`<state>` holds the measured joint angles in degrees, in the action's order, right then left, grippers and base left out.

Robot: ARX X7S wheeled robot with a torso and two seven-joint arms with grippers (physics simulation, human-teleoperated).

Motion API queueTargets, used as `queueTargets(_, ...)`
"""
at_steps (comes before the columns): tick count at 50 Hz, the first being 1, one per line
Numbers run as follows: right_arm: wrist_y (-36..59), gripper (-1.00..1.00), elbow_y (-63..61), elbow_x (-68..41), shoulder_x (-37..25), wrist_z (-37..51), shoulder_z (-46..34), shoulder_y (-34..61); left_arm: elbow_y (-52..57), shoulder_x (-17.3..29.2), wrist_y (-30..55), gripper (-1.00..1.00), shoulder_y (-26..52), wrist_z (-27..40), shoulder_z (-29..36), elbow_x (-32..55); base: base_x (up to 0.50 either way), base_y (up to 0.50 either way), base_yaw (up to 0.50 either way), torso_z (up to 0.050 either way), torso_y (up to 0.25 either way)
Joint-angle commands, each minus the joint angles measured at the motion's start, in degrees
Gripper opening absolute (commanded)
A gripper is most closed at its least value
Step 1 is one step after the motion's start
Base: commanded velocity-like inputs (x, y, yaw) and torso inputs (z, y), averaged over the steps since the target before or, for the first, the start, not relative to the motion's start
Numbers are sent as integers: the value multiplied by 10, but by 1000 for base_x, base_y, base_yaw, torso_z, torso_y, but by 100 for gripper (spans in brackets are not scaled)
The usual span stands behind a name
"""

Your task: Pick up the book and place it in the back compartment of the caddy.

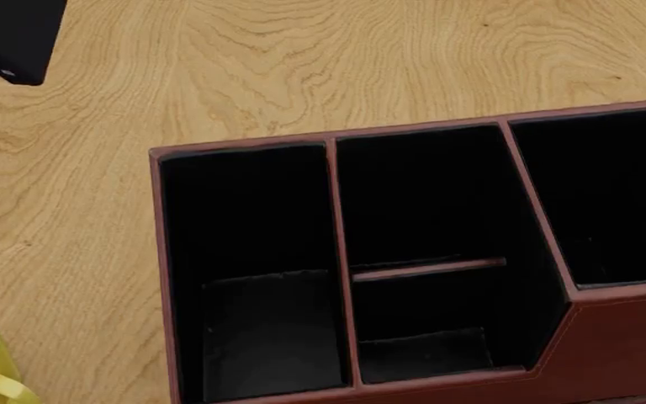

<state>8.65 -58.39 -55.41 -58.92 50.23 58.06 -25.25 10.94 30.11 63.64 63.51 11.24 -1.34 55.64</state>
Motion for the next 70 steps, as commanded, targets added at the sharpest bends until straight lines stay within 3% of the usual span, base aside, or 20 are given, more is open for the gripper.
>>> queueTargets(1,-1,100,-1,-1,1,-1,4,-4,11,9,15,-100,26,-25,2,38,0,0,0,0,0)
queueTargets(35,-4,100,-1,-9,2,-1,22,-15,33,4,72,-100,104,-91,91,83,0,0,0,0,2)
queueTargets(70,-8,100,-2,-13,-1,4,31,-26,61,-27,129,-100,186,-108,161,137,0,0,0,0,2)
